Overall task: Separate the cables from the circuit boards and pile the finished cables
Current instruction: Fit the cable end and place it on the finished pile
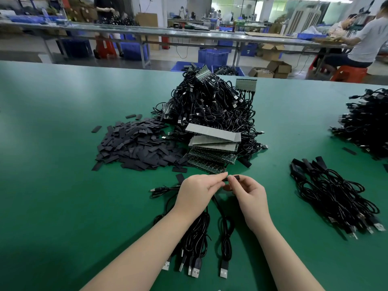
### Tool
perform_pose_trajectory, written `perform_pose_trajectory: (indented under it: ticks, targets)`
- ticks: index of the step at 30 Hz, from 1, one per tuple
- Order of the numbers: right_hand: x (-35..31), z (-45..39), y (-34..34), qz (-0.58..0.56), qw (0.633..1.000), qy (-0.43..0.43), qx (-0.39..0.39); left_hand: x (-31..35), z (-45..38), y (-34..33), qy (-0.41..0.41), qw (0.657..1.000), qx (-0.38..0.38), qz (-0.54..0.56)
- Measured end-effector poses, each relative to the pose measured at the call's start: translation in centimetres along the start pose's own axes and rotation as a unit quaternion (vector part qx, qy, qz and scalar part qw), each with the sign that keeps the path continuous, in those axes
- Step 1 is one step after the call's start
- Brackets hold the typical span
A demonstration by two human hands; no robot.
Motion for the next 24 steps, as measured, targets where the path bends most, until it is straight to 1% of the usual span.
perform_pose_trajectory:
  ticks: [6,10,12,14,16,17,19,21,24]
  targets:
    - [-0.4,0.1,-0.4,0.004,1.0,0.004,-0.013,-0.2,0.1,-0.2,0.012,0.999,-0.003,0.031]
    - [-0.4,0.0,-0.5,0.001,1.0,0.002,-0.021,-0.2,0.1,-0.3,0.0,1.0,0.002,0.015]
    - [-0.4,0.0,-0.6,0.005,1.0,0.004,-0.025,-0.6,0.1,-0.4,0.016,1.0,-0.005,0.017]
    - [-0.4,0.1,-0.6,0.012,1.0,0.01,-0.021,-1.0,0.0,0.0,0.025,0.999,0.012,-0.037]
    - [-0.3,0.1,-0.4,0.006,1.0,0.011,-0.012,-0.7,-0.2,0.6,-0.001,0.991,0.051,-0.123]
    - [-0.2,0.1,-0.3,0.002,1.0,0.011,-0.011,-0.6,-0.2,0.7,-0.003,0.988,0.054,-0.142]
    - [-0.1,0.0,-0.3,0.004,1.0,0.011,-0.012,-0.8,-0.2,0.2,-0.001,0.989,0.031,-0.144]
    - [0.0,-0.1,-0.3,0.001,1.0,0.007,-0.008,-1.1,-0.2,-0.3,0.008,0.994,0.002,-0.111]
    - [0.1,-0.2,0.2,-0.015,1.0,0.004,0.013,-0.2,-0.3,-1.2,-0.042,0.995,-0.033,-0.081]
Point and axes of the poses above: each hand's wrist, its own z-axis away from the middle knuckle, its own y-axis out of the back of the hand, x = y × z, the point moved 10 cm from there along -z, towards the middle knuckle, and after that the axes turned 9 degrees about x, right-handed, at the moved point
